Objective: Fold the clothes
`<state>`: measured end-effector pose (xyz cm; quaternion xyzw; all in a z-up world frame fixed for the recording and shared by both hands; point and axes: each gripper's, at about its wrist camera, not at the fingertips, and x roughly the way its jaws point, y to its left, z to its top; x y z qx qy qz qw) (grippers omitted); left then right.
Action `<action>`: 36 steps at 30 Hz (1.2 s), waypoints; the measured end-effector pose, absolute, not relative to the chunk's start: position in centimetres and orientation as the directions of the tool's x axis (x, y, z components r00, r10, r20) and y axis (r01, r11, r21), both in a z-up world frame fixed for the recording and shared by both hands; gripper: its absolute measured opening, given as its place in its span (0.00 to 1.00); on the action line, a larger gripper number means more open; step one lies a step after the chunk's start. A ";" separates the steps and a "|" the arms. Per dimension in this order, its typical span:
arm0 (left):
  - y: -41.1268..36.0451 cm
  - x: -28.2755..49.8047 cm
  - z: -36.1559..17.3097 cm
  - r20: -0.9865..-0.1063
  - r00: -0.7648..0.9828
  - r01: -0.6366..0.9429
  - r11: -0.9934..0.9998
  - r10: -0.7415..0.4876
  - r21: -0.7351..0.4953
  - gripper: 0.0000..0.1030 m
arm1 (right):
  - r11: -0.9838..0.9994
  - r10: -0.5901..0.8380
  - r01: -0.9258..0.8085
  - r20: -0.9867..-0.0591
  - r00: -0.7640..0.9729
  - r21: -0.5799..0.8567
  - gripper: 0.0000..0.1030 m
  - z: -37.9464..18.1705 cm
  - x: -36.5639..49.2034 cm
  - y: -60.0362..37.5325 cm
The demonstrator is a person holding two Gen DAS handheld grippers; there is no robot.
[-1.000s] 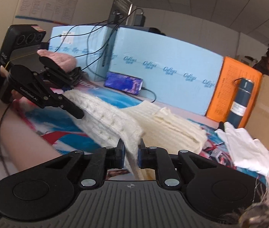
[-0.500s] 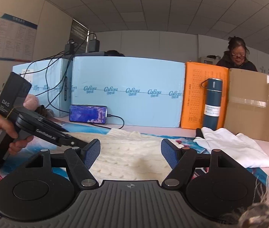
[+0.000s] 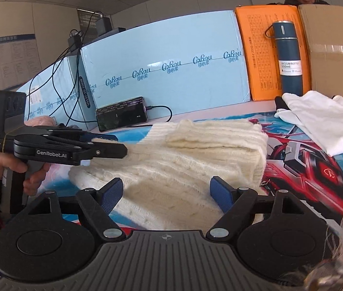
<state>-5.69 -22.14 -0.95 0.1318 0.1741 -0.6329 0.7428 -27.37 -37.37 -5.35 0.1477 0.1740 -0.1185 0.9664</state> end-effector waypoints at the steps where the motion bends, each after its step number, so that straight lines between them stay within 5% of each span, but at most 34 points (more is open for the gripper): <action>1: -21.7 -5.7 -0.7 -0.410 0.143 0.986 0.164 -0.901 -0.017 0.74 | 0.928 -0.169 0.275 -0.372 0.912 0.253 0.77 -5.4 -27.3 -37.5; 3: -20.6 -5.9 -0.4 -0.365 0.129 0.990 0.142 -0.922 -0.007 0.88 | 0.938 -0.156 0.257 -0.378 0.912 0.233 0.79 -5.2 -27.4 -37.4; 8: -19.4 -6.8 0.0 -0.333 0.062 0.997 0.044 -0.941 0.061 0.94 | 0.977 -0.133 0.188 -0.402 0.906 0.100 0.87 -4.2 -27.9 -36.3; 16: -18.6 -8.6 -0.6 -0.373 -0.064 0.978 -0.132 -0.926 0.160 0.97 | 0.992 -0.103 0.060 -0.445 0.890 -0.109 0.95 -2.8 -28.7 -34.4; 23: -18.9 -9.8 -1.7 -0.432 -0.139 0.958 -0.232 -0.891 0.170 0.97 | 0.998 -0.044 0.012 -0.528 0.848 -0.065 0.95 -4.3 -27.3 -36.5; 30: -21.2 -11.0 -3.2 -0.504 0.022 0.945 -0.147 -0.864 0.293 0.97 | 0.998 -0.033 -0.005 -0.541 0.840 -0.067 0.95 -4.7 -26.9 -37.1; 36: -21.9 -9.9 -2.9 -0.481 0.098 0.960 -0.045 -0.871 0.278 0.97 | 0.975 -0.106 -0.019 -0.540 0.835 -0.221 0.95 -4.1 -27.0 -36.2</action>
